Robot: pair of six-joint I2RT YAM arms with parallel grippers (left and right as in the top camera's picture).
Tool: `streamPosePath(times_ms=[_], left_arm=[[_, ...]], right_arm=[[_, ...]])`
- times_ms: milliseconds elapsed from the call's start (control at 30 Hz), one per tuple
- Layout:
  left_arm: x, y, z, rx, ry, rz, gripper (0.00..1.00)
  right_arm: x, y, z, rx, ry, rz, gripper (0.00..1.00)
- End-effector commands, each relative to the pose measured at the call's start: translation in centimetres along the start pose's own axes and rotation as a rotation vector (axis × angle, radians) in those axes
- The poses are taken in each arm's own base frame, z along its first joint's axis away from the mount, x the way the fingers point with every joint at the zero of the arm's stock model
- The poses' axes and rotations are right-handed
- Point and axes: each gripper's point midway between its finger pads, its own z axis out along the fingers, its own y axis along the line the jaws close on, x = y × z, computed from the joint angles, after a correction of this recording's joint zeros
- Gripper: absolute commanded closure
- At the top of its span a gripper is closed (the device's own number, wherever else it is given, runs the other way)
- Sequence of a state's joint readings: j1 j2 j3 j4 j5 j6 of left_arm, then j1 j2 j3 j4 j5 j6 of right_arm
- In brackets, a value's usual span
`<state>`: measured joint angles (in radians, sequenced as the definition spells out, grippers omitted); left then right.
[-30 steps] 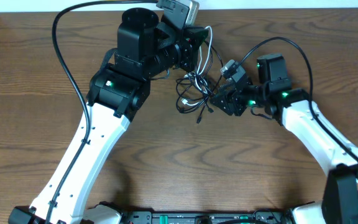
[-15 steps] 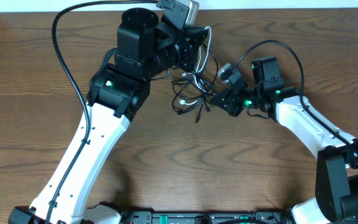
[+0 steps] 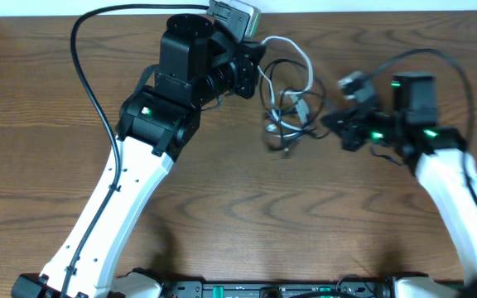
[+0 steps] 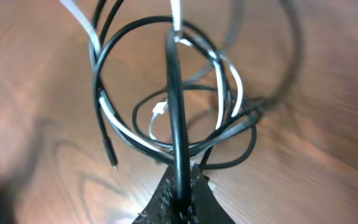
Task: Untangle cables
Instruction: 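Pull the grippers apart, stretching the cables left and right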
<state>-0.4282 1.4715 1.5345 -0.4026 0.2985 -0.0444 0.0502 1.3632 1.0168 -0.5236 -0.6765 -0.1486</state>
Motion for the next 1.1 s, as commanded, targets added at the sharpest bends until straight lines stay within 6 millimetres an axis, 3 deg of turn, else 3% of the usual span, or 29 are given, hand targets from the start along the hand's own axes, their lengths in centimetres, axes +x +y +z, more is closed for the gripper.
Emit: streamPosePath(times_ms=[0, 233, 400, 767, 1067], left_arm=[[-1.4, 3.8, -0.7, -0.197, -0.040, 0.040, 0.93], [-2.4, 12.2, -4.2, -0.449, -0.082, -0.025, 0.93], [-2.5, 19.2, -9.1, -0.610, -0.128, -0.149, 0.93], [-1.9, 27.5, -18.5, -0.811, -0.222, -0.295, 0.93], [-1.3, 29.9, -21.4, -0.891, -0.253, -0.336, 0.93]], right_arm=[[-0.4, -3.9, -4.6, 0.254, -0.055, 0.097, 0.99], [0.1, -8.7, -13.0, 0.508, -0.216, 0.343, 0.99], [2.4, -11.9, -17.8, 0.635, -0.277, 0.522, 0.99], [7.3, -15.4, -23.4, 0.821, -0.326, 0.784, 0.99], [7.8, -15.7, -24.0, 0.849, -0.322, 0.795, 0.99]])
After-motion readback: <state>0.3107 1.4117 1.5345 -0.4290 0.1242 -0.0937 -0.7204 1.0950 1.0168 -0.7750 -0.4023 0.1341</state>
